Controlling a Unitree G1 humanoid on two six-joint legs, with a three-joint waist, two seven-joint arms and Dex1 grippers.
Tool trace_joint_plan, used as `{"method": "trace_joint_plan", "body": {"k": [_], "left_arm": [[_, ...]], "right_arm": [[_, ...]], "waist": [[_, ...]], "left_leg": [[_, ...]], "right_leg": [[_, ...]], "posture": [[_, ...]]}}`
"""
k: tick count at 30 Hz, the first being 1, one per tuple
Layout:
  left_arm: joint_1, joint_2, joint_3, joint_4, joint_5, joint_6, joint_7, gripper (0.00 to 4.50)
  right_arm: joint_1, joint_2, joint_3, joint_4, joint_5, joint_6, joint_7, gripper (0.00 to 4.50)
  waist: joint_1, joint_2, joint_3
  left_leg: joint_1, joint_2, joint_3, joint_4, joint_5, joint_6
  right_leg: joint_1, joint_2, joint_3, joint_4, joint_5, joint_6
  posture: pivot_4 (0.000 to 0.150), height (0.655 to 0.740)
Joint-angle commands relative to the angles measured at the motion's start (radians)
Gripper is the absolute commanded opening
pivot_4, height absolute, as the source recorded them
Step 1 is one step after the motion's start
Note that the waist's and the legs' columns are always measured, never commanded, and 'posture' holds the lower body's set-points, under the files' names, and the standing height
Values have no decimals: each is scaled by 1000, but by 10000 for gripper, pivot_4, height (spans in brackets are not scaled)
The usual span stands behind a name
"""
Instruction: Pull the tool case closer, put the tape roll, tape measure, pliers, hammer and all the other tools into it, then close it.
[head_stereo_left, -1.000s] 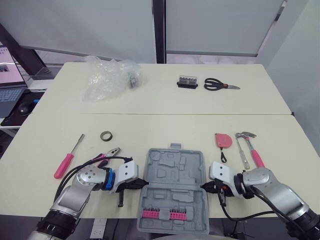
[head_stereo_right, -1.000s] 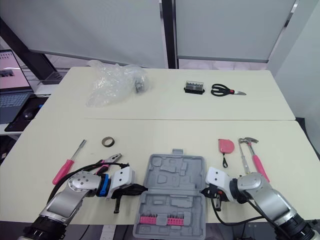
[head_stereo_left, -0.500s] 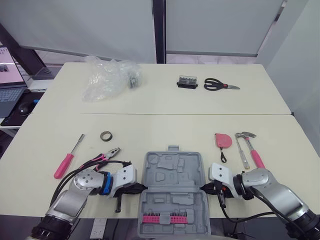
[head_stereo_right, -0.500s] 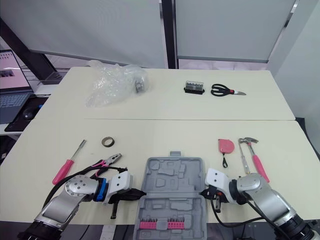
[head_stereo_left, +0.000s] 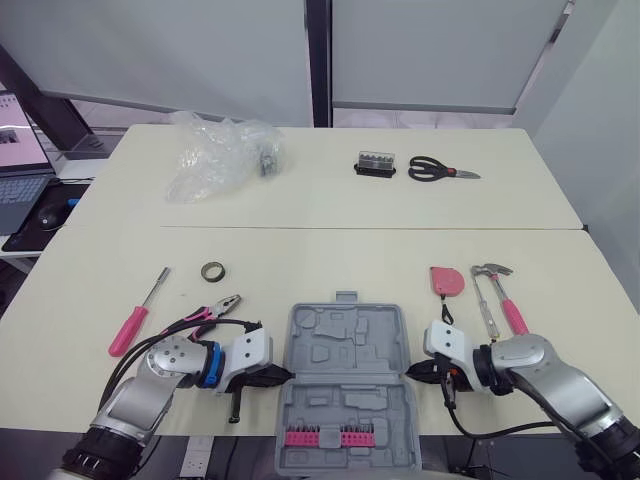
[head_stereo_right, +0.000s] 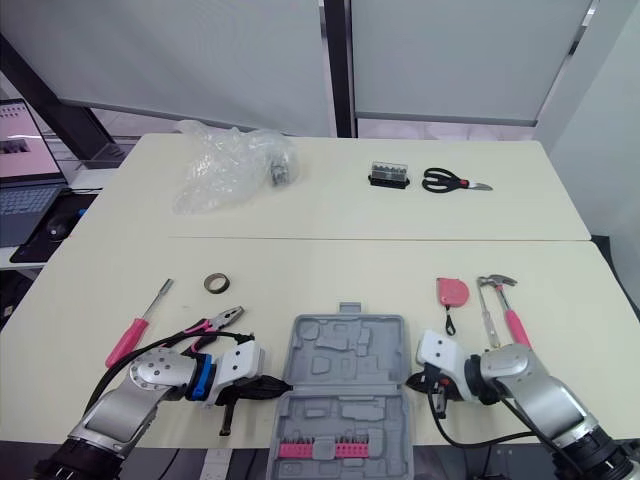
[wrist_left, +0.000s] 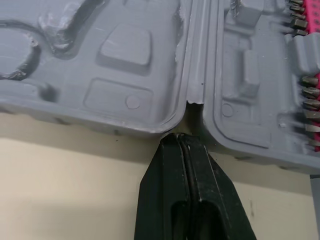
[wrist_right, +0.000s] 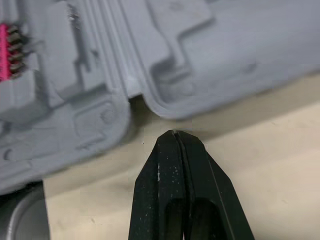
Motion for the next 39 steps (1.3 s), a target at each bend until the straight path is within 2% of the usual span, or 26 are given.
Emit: {"method": "trace_joint_plan", "body": {"k": [1, 3, 6, 12, 15, 21, 27, 29, 30, 39], "left_arm": [[-9, 37, 38, 27, -5, -20, 3, 0], [2, 66, 88, 17, -41, -42, -6, 0], [35, 100, 216, -1, -129, -60, 2, 0], [95, 118, 573, 60, -286, 83, 157, 0], [136, 128, 702, 142, -322, 122, 184, 5815], [267, 125, 885, 329, -312, 58, 247, 24728], [385, 84, 982, 372, -337, 45, 282, 44443], [417, 68, 993, 353, -342, 47, 290, 45000], [428, 62, 996, 341, -345, 50, 295, 45000], [487, 45, 1011, 260, -363, 71, 311, 45000]], "right_arm": [[22, -22, -83, -10, 45, -11, 3, 98], [44, -42, -131, -37, 53, -76, 11, 98], [66, -65, -233, -84, 111, -67, 14, 98], [107, -156, -438, 11, 137, -137, 29, 98], [106, -199, -490, 101, 122, -193, 46, 5750], [130, -276, -539, 235, 121, -251, 112, 20160], [93, -284, -485, 356, 68, -348, 115, 36208], [74, -277, -468, 388, 55, -370, 119, 43417], [61, -277, -461, 404, 52, -377, 123, 44538], [-42, -290, -418, 517, 5, -455, 141, 44538]], "waist": [[0, 0, 0], [-1, 0, 0], [-4, 0, 1], [0, 0, 1], [-2, 0, 1], [-10, -1, 1], [-10, -1, 1], [-9, -1, 1], [-8, -1, 1], [-8, -1, 1]], "left_leg": [[0, 0, 0, 0, 0, 0], [0, 0, 0, 0, 0, 0], [-1, 0, 0, -1, 0, 0], [-1, 0, 1, -1, 0, 0], [0, 0, 1, -1, 0, 0], [0, 0, 3, -2, 0, 0], [0, 0, 3, -2, 0, 0], [0, 0, 3, -2, 0, 0], [0, 0, 3, -2, 0, 0], [1, 0, 4, -2, 0, 0]], "right_leg": [[0, 0, 0, 0, 0, 0], [0, 0, 0, 0, 0, 0], [-1, 0, 0, 0, 0, 0], [-1, -1, 0, -1, 0, 0], [-1, -1, 0, -1, 0, 0], [-1, -1, 1, -1, 0, 0], [-1, -2, 2, -1, 0, 0], [-1, -2, 2, -1, 0, 0], [-1, -2, 2, -1, 0, 0], [-1, -2, 2, -1, 0, 0]], "posture": [[1500, 7400], [1500, 7400], [1500, 7400], [1500, 7400], [1500, 7400], [1500, 7400], [1500, 7400], [1500, 7400], [1500, 7400], [1500, 7400]]}}
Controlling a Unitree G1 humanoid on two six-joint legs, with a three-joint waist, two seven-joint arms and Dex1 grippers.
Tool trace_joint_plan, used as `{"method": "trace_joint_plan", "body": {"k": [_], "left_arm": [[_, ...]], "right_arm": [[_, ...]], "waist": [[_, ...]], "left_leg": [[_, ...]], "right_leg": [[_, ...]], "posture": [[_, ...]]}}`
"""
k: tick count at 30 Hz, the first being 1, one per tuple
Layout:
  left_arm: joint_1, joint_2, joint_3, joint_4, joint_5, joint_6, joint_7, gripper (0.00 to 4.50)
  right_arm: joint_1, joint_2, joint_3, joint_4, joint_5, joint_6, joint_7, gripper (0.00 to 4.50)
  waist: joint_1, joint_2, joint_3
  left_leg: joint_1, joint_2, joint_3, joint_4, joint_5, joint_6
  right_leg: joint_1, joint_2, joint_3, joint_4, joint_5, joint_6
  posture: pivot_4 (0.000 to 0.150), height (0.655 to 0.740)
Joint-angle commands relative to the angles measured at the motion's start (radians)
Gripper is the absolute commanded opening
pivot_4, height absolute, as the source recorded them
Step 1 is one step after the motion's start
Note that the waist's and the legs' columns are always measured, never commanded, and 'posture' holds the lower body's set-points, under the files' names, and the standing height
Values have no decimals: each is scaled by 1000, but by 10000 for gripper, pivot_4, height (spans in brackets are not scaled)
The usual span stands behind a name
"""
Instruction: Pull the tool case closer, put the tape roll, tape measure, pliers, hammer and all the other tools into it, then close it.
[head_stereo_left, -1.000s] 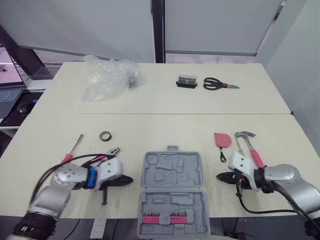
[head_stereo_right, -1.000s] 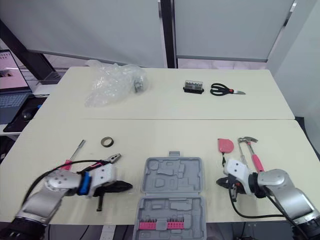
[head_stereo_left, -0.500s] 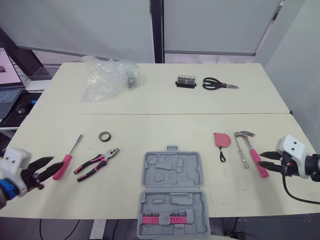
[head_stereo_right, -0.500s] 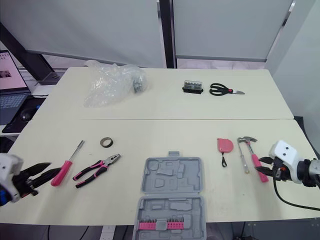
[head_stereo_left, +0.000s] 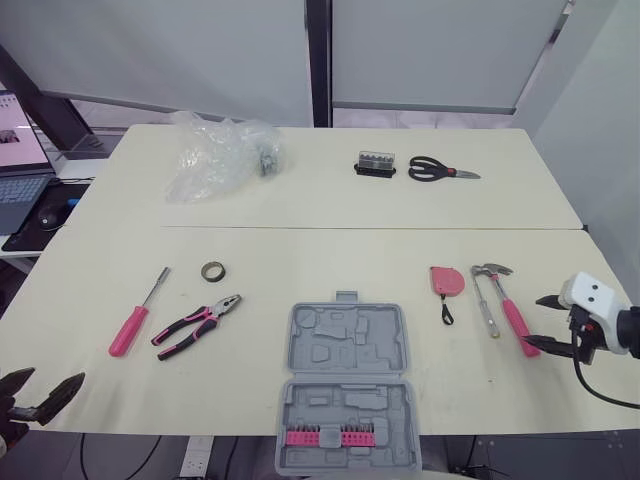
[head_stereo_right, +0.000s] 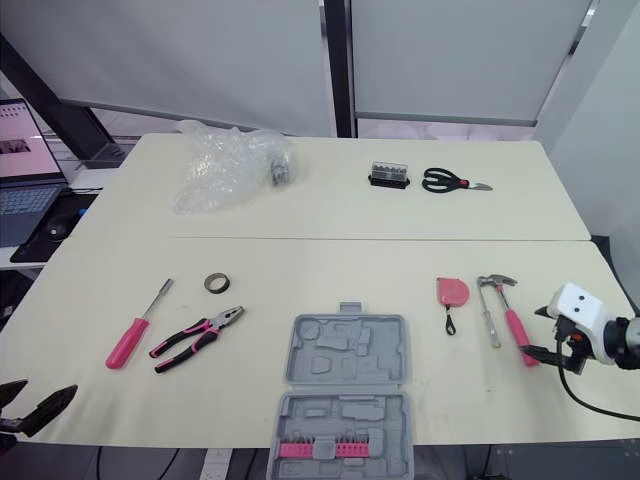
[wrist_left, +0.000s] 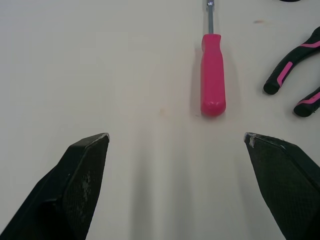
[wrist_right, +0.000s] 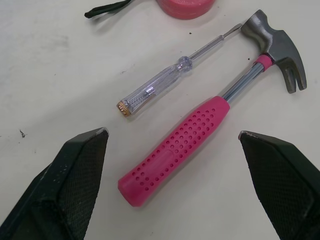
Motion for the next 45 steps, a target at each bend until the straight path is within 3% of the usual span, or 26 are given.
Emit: {"method": "trace_joint_plan", "body": {"k": [1, 5, 12, 16, 21, 24, 26, 36, 45], "left_arm": [[26, 12, 35, -74, -30, 24, -10, 45000], [58, 30, 34, -153, -34, 51, -36, 45000], [45, 77, -19, -291, -42, 141, -73, 45000], [-37, 115, -72, -368, -56, 197, -85, 45000], [-176, 158, -167, -339, -37, 200, -124, 45000], [-298, 177, -246, -258, -11, 185, -149, 39159], [-386, 184, -307, -189, 12, 171, -166, 32719], [-794, 150, -573, 242, 205, -41, -243, 32719], [-1015, 78, -712, 567, 351, -233, -242, 32719]], "right_arm": [[-54, -17, 1, 30, -27, -62, -9, 44538], [-108, 22, 15, -46, 11, -61, 8, 44538], [-147, 146, 99, -441, 157, 135, -4, 44538], [-207, 272, 188, -594, 199, 249, -85, 44538], [-216, 335, 243, -658, 205, 317, -133, 44538], [-231, 366, 272, -671, 205, 336, -154, 45000], [-246, 393, 284, -679, 209, 356, -178, 45000], [-294, 470, 383, -686, 145, 416, -272, 45000], [-303, 538, 440, -722, 142, 493, -343, 45000]], "waist": [[-1, 0, 0], [-3, 0, 0], [-7, 0, 0], [-5, 0, 0], [11, -1, 0], [9, -1, 0], [8, -1, 0], [7, -1, 0], [7, -2, 0]], "left_leg": [[0, 0, 0, 0, 0, 0], [0, 0, 0, 0, 0, 0], [0, 1, 0, -1, 0, 0], [0, 1, -2, -1, 0, 0], [-1, 0, -2, -1, 0, 0], [-1, 0, -2, -1, 0, 0], [-1, 0, -2, -1, 0, 0], [-4, 1, -2, 0, 0, 0], [-6, 0, -2, 1, 0, 0]], "right_leg": [[0, 0, 0, 0, 0, 0], [0, 0, 0, 0, 0, 0], [0, 0, 0, 0, 0, 0], [0, 1, -1, 0, 0, 0], [0, 0, -2, 0, 0, 0], [-1, 0, -2, 0, 0, 0], [-2, 1, -2, 1, 0, 0], [-7, 2, -2, 2, 0, 0], [-8, 2, -2, 4, 0, 0]], "posture": [[1500, 7400], [1500, 7400], [1500, 7400], [1500, 7400], [1500, 7400], [1500, 7400], [1500, 7400], [1500, 7400], [1500, 7400]]}}
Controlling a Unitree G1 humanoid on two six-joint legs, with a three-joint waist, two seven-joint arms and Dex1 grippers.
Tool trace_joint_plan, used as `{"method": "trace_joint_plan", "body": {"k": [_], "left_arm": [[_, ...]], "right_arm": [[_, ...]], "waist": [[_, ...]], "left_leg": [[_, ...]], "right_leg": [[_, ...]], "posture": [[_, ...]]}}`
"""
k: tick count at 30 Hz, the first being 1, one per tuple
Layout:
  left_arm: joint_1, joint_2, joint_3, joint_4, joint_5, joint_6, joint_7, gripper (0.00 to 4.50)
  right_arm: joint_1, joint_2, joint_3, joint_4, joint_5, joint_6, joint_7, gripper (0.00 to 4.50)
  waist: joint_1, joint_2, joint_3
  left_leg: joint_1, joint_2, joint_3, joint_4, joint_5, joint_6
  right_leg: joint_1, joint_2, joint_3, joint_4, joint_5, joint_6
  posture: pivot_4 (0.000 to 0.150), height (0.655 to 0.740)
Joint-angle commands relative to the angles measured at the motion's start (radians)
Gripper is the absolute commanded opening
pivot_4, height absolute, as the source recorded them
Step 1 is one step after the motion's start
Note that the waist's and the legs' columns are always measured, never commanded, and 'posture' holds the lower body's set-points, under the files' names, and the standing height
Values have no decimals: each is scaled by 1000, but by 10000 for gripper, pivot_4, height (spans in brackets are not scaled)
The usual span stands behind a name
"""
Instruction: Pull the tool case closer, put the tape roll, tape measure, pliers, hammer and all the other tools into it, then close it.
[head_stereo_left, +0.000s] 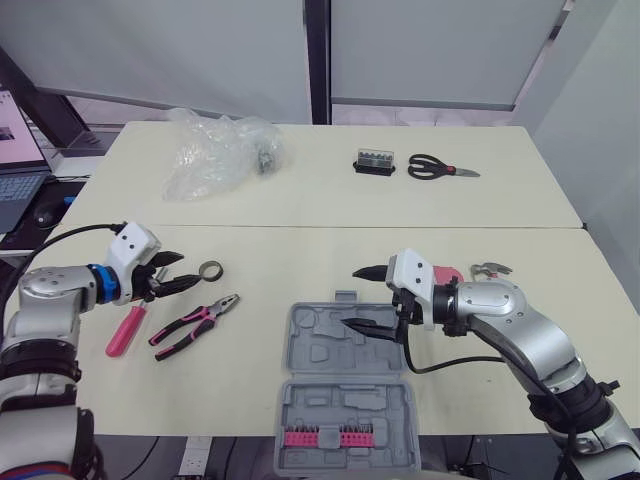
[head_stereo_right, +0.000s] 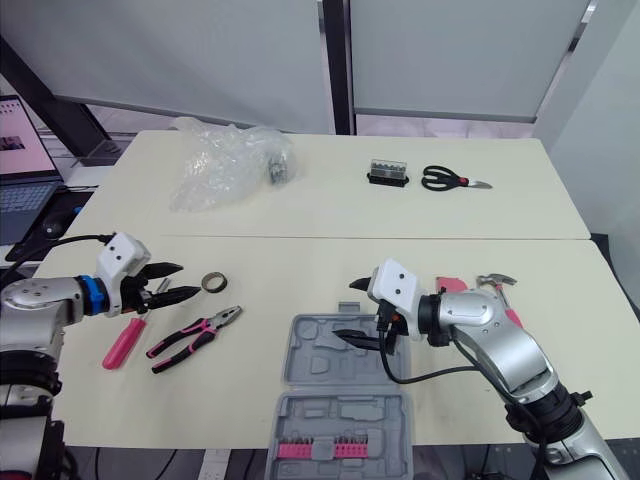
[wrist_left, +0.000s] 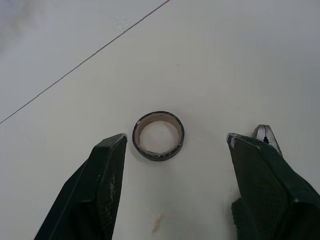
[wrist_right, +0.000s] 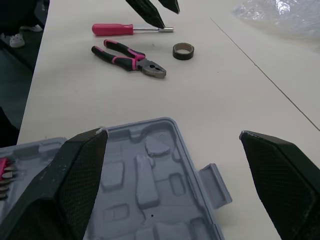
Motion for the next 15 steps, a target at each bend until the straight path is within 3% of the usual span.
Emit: {"method": "trace_joint_plan", "body": {"k": [1, 13, 15], "left_arm": [[-51, -15, -27, 88, 46, -66, 10, 32719], [-196, -99, -73, 312, 153, -128, 94, 32719], [-214, -110, -83, 340, 172, -128, 113, 29078]], "right_arm": [[-12, 22, 5, -58, 14, 23, -25, 45000], [4, 16, -10, -132, 41, 99, -53, 45000], [6, 11, -17, -142, 49, 112, -58, 45000]], "waist": [[0, 0, 0], [0, 0, 0], [0, 0, 0]], "left_leg": [[0, 0, 0, 0, 0, 0], [-1, 0, -1, 2, 0, 0], [-1, 0, -1, 2, 0, 0]], "right_leg": [[0, 0, 0, 0, 0, 0], [-1, 0, -1, 3, 0, 0], [-1, 0, -1, 3, 0, 0]], "posture": [[1500, 7400], [1500, 7400], [1500, 7400]]}}
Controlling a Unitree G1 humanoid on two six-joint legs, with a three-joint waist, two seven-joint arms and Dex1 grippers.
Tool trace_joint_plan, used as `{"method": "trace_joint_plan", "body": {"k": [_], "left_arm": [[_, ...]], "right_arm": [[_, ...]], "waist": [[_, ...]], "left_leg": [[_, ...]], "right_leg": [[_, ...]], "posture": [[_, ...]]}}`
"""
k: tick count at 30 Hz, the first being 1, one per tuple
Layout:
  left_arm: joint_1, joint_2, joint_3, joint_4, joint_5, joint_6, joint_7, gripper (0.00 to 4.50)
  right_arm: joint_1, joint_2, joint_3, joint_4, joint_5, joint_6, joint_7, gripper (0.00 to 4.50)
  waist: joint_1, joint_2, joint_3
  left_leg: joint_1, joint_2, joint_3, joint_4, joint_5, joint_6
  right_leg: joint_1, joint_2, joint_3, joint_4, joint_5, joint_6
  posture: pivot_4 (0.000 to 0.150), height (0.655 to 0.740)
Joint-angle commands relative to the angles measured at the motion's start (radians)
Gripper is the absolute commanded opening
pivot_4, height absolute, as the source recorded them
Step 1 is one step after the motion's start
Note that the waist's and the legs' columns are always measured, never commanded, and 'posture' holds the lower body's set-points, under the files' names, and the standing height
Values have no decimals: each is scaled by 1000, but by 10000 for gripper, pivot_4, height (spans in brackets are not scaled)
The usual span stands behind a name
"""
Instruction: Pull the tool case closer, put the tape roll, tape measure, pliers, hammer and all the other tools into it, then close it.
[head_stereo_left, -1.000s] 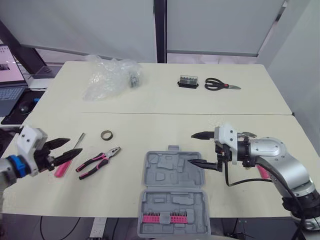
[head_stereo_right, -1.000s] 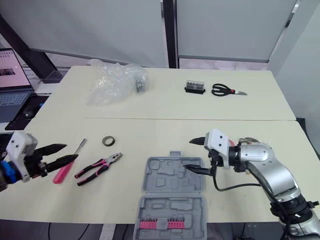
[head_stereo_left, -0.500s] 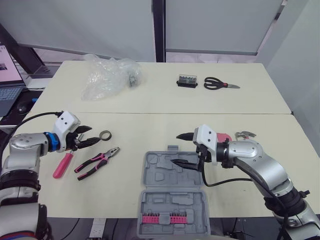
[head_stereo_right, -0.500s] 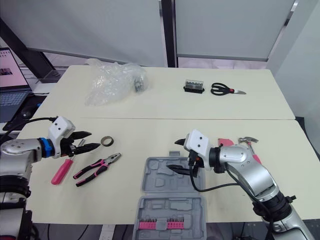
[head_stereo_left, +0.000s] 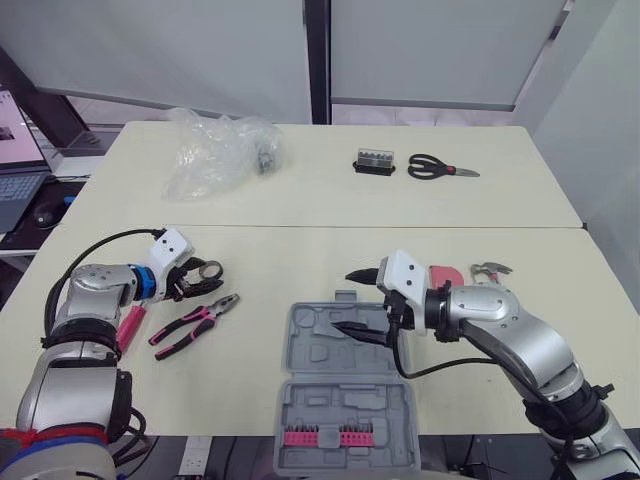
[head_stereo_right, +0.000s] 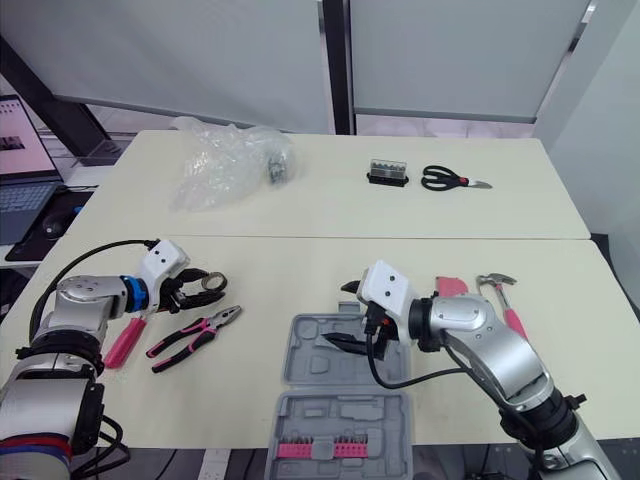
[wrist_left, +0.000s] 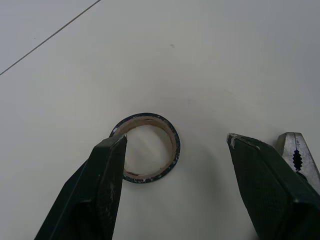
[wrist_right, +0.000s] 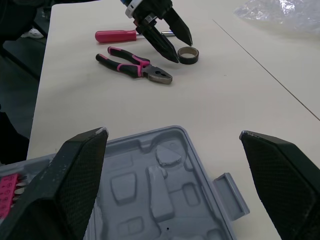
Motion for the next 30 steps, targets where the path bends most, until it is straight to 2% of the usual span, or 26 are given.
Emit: {"method": "trace_joint_plan", "body": {"k": [1, 9, 10, 17, 21, 23, 25, 27, 30], "left_arm": [[-37, -7, -15, 43, 37, -10, 34, 27447], [-60, -25, -42, 94, 97, 2, 79, 2054], [-64, -24, -41, 95, 97, -1, 79, 179], [-87, 18, 2, 58, 55, -23, 12, 179], [-85, 54, 45, -64, -25, 29, -142, 179], [-36, 65, 49, -222, -82, 125, -249, 179], [76, 78, 42, -499, -172, 310, -335, 179], [177, 86, 39, -735, -241, 460, -348, 179], [297, 62, 34, -1055, -336, 665, -291, 179]], "right_arm": [[5, -11, -27, -58, 25, 16, -11, 45000], [9, -22, -36, -87, 46, 46, -35, 45000], [11, -23, -39, -89, 47, 48, -39, 45000], [26, -21, -47, -109, 50, 56, -63, 45000], [40, -36, -62, -119, 51, 52, -70, 45000], [58, -66, -71, -132, 49, 38, -55, 45000], [88, -114, -84, -160, 67, 28, -18, 45000], [105, -146, -96, -178, 90, 43, 1, 45000], [124, -185, -120, -195, 118, 60, 19, 45000]], "waist": [[0, 0, 0], [0, 0, 0], [0, 0, 0], [-1, 0, 0], [0, -1, 0], [0, -1, 0], [-1, 0, 0], [-2, 0, 0], [-2, 0, 0]], "left_leg": [[0, 0, 0, 0, 0, 0], [0, 0, 0, 0, 0, 0], [0, 0, 0, 0, 0, 0], [0, 0, 0, 0, 0, 0], [-1, 0, 0, 0, 0, 0], [-1, 0, 0, 0, 0, 0], [-1, 0, 0, 0, 0, 0], [-1, 0, 0, 0, 0, 0], [-1, 1, -1, 0, 0, 0]], "right_leg": [[0, 0, 0, 0, 0, 0], [0, 0, 0, 1, 0, 0], [0, 0, 0, 1, 0, 0], [0, 0, 0, 2, 0, 0], [-1, 0, -1, 2, 0, 0], [-1, 0, -1, 2, 0, 0], [0, -1, 0, 2, 0, 0], [0, -1, 0, 1, 0, 0], [0, 0, 0, 1, 0, 0]], "posture": [[1500, 7400], [1500, 7400], [1500, 7400], [1500, 7400], [1500, 7400], [1500, 7400], [1500, 7400], [1500, 7400], [1500, 7400]]}}
